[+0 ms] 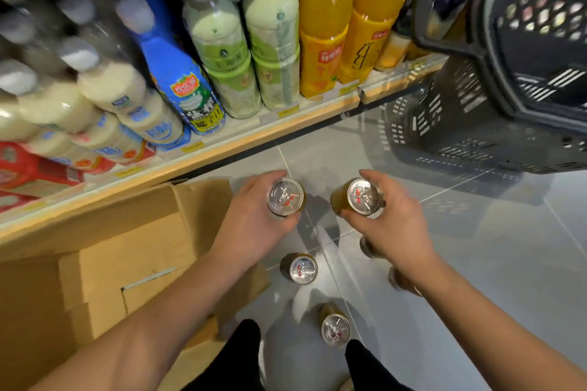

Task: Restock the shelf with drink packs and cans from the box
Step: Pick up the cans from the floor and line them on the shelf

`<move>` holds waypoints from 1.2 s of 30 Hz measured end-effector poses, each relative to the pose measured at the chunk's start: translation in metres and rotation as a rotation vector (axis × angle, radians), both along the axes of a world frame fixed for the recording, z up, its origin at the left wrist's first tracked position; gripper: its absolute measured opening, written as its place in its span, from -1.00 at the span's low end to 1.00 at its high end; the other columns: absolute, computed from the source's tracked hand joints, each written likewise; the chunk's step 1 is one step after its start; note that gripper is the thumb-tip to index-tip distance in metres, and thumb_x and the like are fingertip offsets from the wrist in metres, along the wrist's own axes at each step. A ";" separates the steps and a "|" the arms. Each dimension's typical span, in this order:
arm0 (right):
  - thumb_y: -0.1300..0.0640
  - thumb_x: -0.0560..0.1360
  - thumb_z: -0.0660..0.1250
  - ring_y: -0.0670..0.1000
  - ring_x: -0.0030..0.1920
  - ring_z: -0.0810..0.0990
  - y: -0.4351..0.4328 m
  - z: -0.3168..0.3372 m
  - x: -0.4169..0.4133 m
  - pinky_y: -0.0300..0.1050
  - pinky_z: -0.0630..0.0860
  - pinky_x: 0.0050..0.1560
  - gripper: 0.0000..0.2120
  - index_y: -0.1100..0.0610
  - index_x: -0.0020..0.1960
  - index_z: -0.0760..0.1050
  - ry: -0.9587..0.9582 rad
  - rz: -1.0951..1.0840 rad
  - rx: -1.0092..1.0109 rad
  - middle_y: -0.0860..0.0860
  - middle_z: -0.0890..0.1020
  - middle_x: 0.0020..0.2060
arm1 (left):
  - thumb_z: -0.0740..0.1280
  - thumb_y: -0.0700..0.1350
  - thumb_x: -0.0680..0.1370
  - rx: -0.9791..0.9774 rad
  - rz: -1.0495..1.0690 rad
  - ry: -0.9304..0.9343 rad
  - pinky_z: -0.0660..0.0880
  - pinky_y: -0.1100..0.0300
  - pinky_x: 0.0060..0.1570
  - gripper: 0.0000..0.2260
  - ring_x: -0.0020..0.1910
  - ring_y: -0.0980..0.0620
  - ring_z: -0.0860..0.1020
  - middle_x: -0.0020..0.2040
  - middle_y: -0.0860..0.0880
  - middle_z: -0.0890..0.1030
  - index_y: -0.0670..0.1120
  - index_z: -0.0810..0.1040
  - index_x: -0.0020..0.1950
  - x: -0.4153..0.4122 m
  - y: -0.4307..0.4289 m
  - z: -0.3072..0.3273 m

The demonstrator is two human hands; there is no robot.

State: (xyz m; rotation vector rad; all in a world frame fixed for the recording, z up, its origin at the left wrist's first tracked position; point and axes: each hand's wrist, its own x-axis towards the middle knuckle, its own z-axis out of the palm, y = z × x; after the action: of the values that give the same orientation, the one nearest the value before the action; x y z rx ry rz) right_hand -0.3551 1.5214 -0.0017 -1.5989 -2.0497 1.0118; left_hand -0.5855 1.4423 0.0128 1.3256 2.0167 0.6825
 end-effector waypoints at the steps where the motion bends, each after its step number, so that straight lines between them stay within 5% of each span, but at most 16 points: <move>1: -0.03 0.32 0.65 -0.32 0.02 0.50 0.000 0.029 0.000 -0.65 0.29 -0.02 -0.32 -0.09 0.38 0.48 0.013 -0.012 0.006 -0.21 0.54 0.13 | 0.59 0.02 0.37 0.018 0.019 -0.003 0.42 0.25 0.29 -0.35 0.24 0.16 0.50 0.25 0.13 0.53 0.11 0.46 0.43 0.000 0.000 0.029; 6: -0.01 0.32 0.65 -0.43 0.08 0.51 -0.005 0.200 -0.003 -0.61 0.38 -0.10 -0.33 -0.17 0.36 0.47 0.117 -0.067 -0.023 -0.24 0.57 0.18 | 0.58 0.07 0.38 0.107 0.057 -0.064 0.53 0.04 0.27 -0.32 0.26 0.18 0.50 0.29 0.15 0.51 0.14 0.42 0.46 -0.002 -0.003 0.199; 13: -0.15 0.26 0.60 -0.36 0.12 0.56 -0.021 0.490 -0.007 -0.58 0.39 0.00 -0.32 -0.27 0.31 0.41 0.220 -0.028 0.062 -0.33 0.61 0.14 | 0.52 0.22 0.30 0.239 0.129 -0.082 0.42 0.53 -0.02 -0.41 0.11 0.44 0.49 0.12 0.33 0.54 0.24 0.43 0.28 -0.002 -0.020 0.492; 20: -0.30 0.18 0.59 -0.40 0.09 0.57 -0.042 0.716 -0.004 -0.53 0.42 -0.01 -0.33 -0.37 0.23 0.42 0.330 0.051 0.217 -0.44 0.59 0.11 | 0.59 0.14 0.32 0.436 0.170 -0.089 0.47 0.37 0.06 -0.46 0.12 0.40 0.52 0.19 0.35 0.54 0.32 0.49 0.24 -0.002 -0.058 0.726; 23: -0.39 0.11 0.57 -0.37 0.10 0.57 -0.051 0.778 -0.001 -0.38 0.48 0.07 -0.27 -0.41 0.24 0.42 0.382 0.082 0.263 -0.41 0.62 0.11 | 0.55 0.24 0.29 0.561 0.173 -0.071 0.39 0.56 -0.05 -0.45 0.12 0.52 0.45 0.14 0.49 0.51 0.31 0.51 0.25 -0.003 -0.077 0.791; 25: -0.43 0.06 0.55 -0.41 0.09 0.55 -0.056 0.809 0.001 -0.49 0.44 0.00 -0.24 -0.45 0.23 0.42 0.433 0.095 0.297 -0.46 0.60 0.10 | 0.51 0.34 0.25 0.628 0.183 -0.098 0.41 0.60 -0.08 -0.40 0.14 0.51 0.45 0.18 0.51 0.48 0.37 0.50 0.27 -0.001 -0.090 0.824; 31: -0.27 0.09 0.63 -0.40 0.05 0.55 -0.075 0.870 0.003 -0.57 0.41 -0.09 -0.31 -0.47 0.18 0.47 0.544 0.171 0.340 -0.47 0.60 0.07 | 0.55 0.25 0.28 0.762 0.224 -0.068 0.47 0.35 0.07 -0.40 0.19 0.44 0.48 0.21 0.46 0.49 0.44 0.46 0.28 0.004 -0.124 0.877; 36: -0.24 0.12 0.63 -0.40 0.05 0.55 -0.082 0.884 0.000 -0.38 0.47 -0.02 -0.39 -0.42 0.13 0.55 0.569 0.233 0.289 -0.49 0.58 0.05 | 0.55 0.28 0.27 0.763 0.251 -0.036 0.47 0.37 0.06 -0.40 0.19 0.44 0.46 0.21 0.47 0.48 0.48 0.43 0.27 0.010 -0.137 0.887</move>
State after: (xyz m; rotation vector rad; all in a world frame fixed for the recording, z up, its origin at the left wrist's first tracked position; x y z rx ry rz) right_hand -0.3550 1.4397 0.8819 -0.8192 -1.8880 1.0386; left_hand -0.5755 1.3050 0.9001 1.4344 1.9813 1.6980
